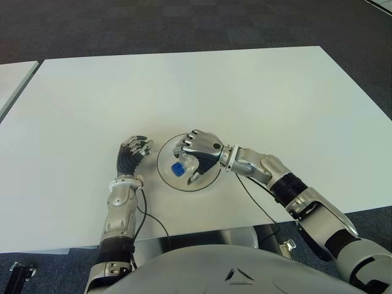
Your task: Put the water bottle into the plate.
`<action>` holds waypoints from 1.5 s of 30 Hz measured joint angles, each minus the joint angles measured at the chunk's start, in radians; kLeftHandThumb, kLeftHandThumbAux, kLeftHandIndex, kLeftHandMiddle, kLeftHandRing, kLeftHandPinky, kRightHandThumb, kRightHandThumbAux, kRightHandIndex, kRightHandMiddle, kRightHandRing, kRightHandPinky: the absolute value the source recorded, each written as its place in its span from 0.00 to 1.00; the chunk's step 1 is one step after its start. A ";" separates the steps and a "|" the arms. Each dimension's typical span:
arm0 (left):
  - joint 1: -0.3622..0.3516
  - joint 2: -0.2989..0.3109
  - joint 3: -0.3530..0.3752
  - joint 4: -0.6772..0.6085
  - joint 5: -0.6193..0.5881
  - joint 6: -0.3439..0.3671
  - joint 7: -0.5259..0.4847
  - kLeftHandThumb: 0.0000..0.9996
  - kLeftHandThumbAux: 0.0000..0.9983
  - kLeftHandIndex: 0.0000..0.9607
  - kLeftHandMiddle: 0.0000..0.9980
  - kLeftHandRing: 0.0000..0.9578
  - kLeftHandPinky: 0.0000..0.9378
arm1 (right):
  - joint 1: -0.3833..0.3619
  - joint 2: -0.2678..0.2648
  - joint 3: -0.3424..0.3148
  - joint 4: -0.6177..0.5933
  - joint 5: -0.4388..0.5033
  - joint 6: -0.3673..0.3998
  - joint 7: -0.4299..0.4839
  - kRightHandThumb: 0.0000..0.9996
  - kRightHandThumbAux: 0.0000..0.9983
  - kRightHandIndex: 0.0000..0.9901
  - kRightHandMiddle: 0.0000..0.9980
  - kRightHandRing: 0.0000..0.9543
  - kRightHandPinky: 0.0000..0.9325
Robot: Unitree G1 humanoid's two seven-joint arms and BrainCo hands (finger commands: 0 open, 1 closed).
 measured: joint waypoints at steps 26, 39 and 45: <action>-0.003 -0.001 -0.001 0.006 -0.003 -0.008 -0.001 0.71 0.71 0.45 0.56 0.55 0.55 | 0.029 0.008 0.036 -0.170 0.067 0.255 0.526 0.69 0.73 0.42 0.47 0.46 0.45; 0.001 -0.001 -0.001 -0.001 -0.003 -0.001 -0.001 0.71 0.71 0.45 0.56 0.55 0.55 | 0.047 0.001 0.037 -0.238 0.065 0.310 0.617 0.22 0.76 0.08 0.08 0.07 0.08; 0.001 -0.001 -0.001 -0.001 -0.003 -0.001 -0.001 0.71 0.71 0.45 0.56 0.55 0.54 | 0.046 0.004 0.043 -0.255 0.059 0.340 0.662 0.03 0.73 0.01 0.01 0.01 0.01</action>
